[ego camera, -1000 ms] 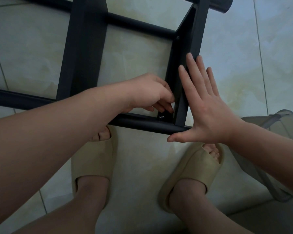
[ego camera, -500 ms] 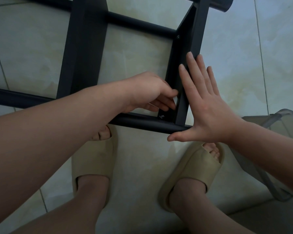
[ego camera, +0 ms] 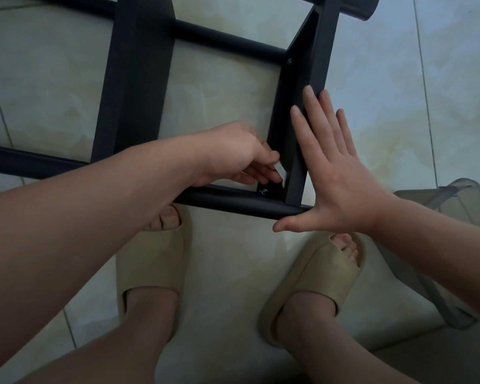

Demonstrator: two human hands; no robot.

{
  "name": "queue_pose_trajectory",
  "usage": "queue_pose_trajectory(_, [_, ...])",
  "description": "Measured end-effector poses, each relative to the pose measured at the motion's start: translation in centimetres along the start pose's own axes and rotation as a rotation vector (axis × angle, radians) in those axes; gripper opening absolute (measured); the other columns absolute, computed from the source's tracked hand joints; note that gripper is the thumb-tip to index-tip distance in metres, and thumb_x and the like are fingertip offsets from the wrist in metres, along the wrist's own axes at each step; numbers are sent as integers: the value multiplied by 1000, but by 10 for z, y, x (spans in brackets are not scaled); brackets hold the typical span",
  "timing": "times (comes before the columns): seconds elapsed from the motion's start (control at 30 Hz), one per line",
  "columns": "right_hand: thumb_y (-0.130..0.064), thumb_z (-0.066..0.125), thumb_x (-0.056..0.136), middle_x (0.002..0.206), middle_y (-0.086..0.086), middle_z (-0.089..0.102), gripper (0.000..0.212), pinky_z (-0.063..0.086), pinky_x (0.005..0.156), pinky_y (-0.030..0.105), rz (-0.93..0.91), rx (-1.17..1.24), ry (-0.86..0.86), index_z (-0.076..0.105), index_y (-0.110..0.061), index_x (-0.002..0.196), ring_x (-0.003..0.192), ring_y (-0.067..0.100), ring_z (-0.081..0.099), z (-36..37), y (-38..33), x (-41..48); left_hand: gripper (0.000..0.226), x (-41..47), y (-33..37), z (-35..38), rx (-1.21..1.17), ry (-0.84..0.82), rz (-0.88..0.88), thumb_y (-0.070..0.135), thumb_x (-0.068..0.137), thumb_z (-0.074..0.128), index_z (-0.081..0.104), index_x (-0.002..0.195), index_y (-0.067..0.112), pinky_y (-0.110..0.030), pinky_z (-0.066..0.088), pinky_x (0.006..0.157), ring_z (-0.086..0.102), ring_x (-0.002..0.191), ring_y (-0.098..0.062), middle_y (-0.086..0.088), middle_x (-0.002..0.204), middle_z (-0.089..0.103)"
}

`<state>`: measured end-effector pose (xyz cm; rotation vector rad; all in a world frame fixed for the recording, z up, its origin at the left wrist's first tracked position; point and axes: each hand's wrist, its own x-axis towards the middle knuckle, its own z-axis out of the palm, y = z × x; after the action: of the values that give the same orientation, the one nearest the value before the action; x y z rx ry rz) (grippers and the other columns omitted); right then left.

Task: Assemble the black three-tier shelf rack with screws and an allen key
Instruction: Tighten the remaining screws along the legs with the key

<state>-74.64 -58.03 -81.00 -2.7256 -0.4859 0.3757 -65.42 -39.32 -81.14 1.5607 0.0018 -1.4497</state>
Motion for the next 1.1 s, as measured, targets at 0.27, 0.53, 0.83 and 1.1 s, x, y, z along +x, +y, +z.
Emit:
queue_pose_trajectory(0.27, [-95, 48, 71, 168, 24, -8, 139, 0, 123, 64, -1, 3, 6, 4, 1, 160, 155, 39, -14, 1, 0, 0, 18, -6, -1, -7, 35, -56, 1, 12, 100, 55, 63, 83, 14, -30, 51, 81, 70, 74, -7, -1, 81, 77])
queue_pose_trajectory(0.53, [-95, 49, 71, 168, 23, -8, 139, 1, 123, 64, 4, -1, -3, 4, 1, 160, 155, 40, -13, 1, 0, -1, 17, -12, 0, -12, 222, -99, 25, 12, 100, 55, 68, 87, 13, -29, 52, 83, 71, 85, -10, -3, 91, 77])
queue_pose_trajectory(0.83, [-93, 51, 70, 167, 24, -7, 139, 0, 123, 64, 8, 3, -5, 5, 2, 160, 155, 41, -13, -1, -1, -1, 17, -16, 1, -13, 422, -132, 44, 15, 98, 60, 71, 87, 19, -29, 51, 81, 69, 81, -5, 8, 87, 77])
queue_pose_trajectory(1.1, [-94, 50, 71, 167, 25, -7, 138, 0, 123, 64, 6, 5, -4, 5, 2, 160, 155, 41, -12, 0, -1, -1, 16, -12, -4, -10, 531, -134, 57, 19, 94, 66, 70, 79, 23, -22, 43, 63, 55, 55, 2, 15, 60, 63])
